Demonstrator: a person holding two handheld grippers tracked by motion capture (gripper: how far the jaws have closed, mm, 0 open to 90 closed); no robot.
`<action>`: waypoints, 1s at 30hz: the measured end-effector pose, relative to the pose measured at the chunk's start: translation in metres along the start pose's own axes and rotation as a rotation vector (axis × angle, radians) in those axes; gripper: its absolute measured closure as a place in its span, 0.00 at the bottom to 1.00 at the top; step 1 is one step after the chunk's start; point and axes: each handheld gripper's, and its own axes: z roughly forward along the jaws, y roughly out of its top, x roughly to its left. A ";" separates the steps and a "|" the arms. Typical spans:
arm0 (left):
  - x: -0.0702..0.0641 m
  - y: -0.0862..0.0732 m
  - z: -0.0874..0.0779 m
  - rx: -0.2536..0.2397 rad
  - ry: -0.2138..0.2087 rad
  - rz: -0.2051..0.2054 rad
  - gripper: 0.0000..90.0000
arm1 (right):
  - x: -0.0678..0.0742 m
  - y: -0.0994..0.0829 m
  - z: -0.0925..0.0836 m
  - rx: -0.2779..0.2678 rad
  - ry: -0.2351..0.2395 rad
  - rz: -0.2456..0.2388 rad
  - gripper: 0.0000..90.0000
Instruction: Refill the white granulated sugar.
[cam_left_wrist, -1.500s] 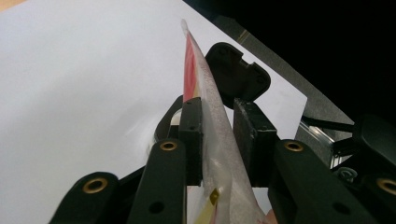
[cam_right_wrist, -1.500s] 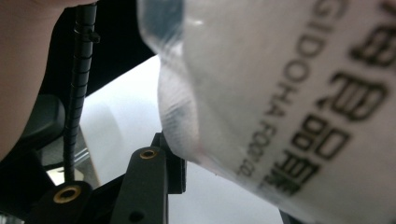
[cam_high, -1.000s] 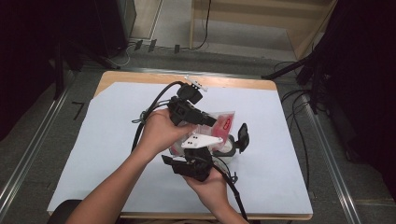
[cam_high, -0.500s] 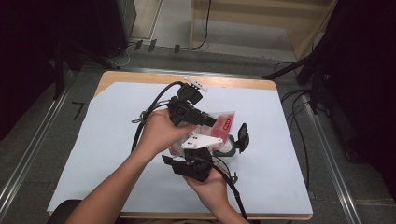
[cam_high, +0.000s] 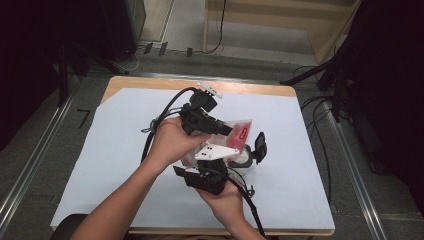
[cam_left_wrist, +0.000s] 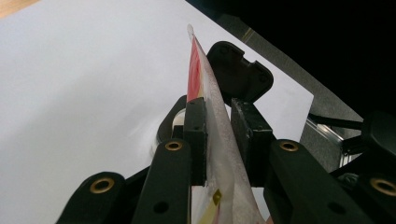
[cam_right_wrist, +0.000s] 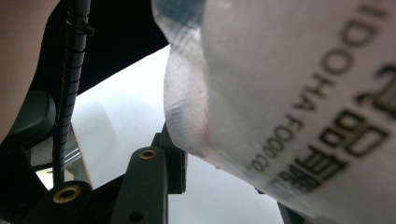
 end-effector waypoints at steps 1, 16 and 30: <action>0.000 0.000 0.000 0.000 0.001 0.003 0.86 | 0.000 0.000 0.000 0.000 0.000 0.000 0.71; 0.000 -0.001 0.000 0.002 0.003 -0.002 0.86 | 0.000 0.000 0.000 0.007 0.001 -0.001 0.71; 0.001 -0.001 0.000 0.001 -0.001 -0.006 0.86 | 0.000 0.000 0.000 0.009 0.001 0.001 0.71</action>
